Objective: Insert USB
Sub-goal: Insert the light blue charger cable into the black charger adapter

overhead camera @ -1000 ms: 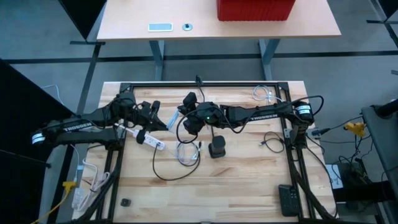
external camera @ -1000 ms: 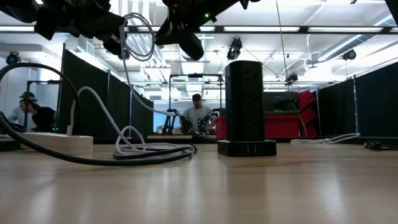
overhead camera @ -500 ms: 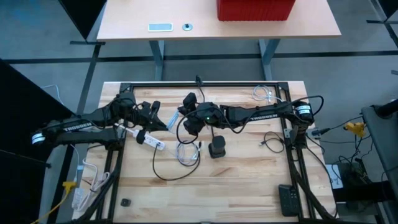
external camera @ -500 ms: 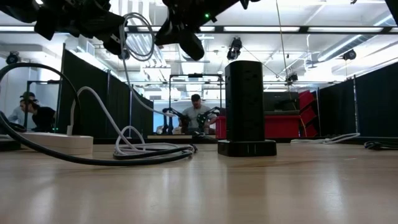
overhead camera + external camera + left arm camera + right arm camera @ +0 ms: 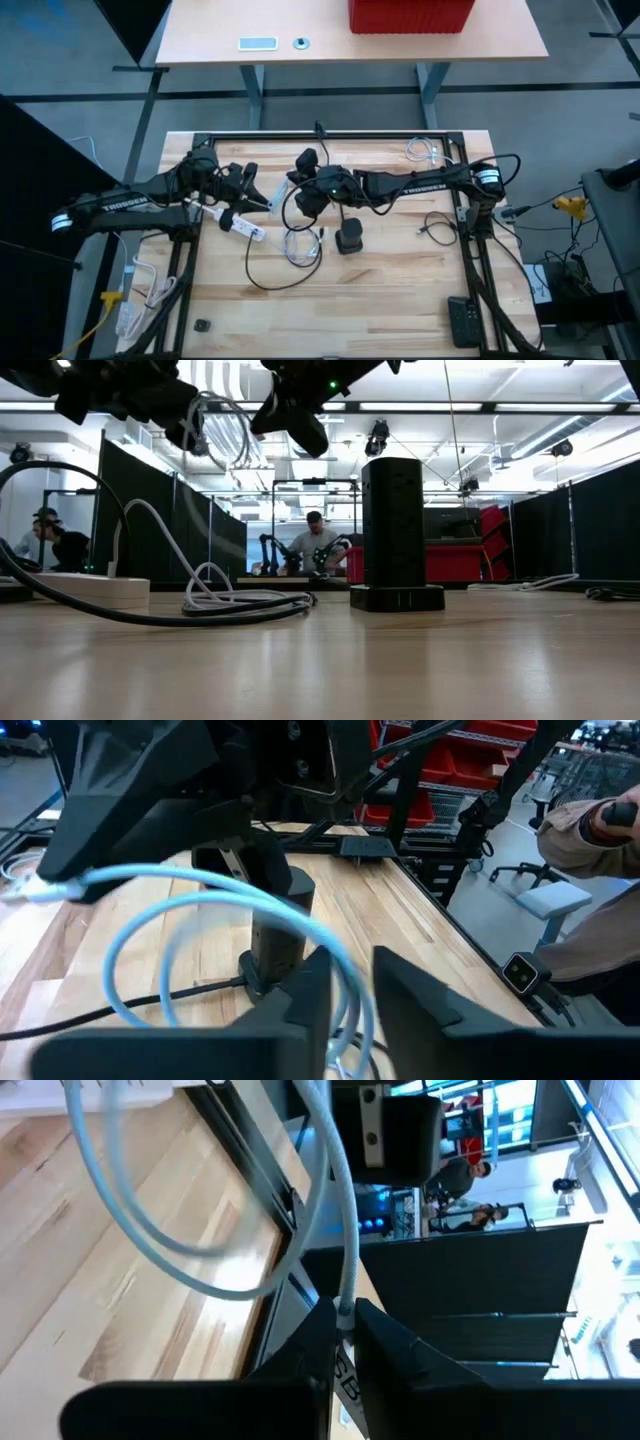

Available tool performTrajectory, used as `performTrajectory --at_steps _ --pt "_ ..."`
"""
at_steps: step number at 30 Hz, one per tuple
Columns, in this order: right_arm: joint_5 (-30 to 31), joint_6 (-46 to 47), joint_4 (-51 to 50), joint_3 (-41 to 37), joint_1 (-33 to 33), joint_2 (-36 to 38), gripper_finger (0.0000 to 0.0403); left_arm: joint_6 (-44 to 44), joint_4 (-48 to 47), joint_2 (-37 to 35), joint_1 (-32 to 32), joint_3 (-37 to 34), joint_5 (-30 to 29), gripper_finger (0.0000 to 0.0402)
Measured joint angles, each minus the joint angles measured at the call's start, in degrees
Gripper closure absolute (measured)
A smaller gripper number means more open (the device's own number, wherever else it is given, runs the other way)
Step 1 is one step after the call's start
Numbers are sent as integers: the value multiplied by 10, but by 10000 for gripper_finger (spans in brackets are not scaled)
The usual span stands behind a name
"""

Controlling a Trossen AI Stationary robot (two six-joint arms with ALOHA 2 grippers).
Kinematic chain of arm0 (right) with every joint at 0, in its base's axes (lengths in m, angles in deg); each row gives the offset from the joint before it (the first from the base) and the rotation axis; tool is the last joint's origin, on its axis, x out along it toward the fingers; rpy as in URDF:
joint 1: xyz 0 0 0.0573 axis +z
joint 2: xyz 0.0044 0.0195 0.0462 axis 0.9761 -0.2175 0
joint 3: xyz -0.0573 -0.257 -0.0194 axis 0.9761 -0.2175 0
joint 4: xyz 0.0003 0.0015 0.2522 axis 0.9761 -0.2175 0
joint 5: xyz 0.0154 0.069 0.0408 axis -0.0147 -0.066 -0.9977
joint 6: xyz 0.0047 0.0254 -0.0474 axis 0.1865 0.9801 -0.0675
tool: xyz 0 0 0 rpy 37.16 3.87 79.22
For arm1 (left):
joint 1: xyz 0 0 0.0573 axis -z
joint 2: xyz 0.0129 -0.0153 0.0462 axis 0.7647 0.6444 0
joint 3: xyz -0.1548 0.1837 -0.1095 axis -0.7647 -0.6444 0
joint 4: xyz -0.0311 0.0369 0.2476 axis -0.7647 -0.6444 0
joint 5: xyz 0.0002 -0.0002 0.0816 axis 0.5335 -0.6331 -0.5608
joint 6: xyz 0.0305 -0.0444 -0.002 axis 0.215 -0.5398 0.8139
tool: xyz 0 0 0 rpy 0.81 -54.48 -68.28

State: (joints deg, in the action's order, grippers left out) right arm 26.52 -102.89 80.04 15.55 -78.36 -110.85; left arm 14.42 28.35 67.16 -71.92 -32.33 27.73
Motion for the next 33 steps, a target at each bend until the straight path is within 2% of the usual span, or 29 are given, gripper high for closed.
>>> performTrajectory --at_steps 5,8,11,16,24,29,33 --pt "45 -5 -7 0 14 5 391 -26 -19 -5 0 4 -3 243" --pt "70 0 -29 0 29 20 391 -23 -94 -6 1 35 -29 208" --pt "84 33 -59 0 47 42 391 -8 -185 -7 2 85 -70 191" --pt "90 130 -133 0 75 91 391 9 -322 -6 15 176 -103 188" --pt "100 293 -257 0 109 166 391 -68 -531 14 65 271 -183 210" --pt "99 347 -290 0 129 186 391 -191 -597 35 135 264 -183 219" --pt "99 366 -292 0 142 189 391 -311 -641 66 218 263 -185 223"
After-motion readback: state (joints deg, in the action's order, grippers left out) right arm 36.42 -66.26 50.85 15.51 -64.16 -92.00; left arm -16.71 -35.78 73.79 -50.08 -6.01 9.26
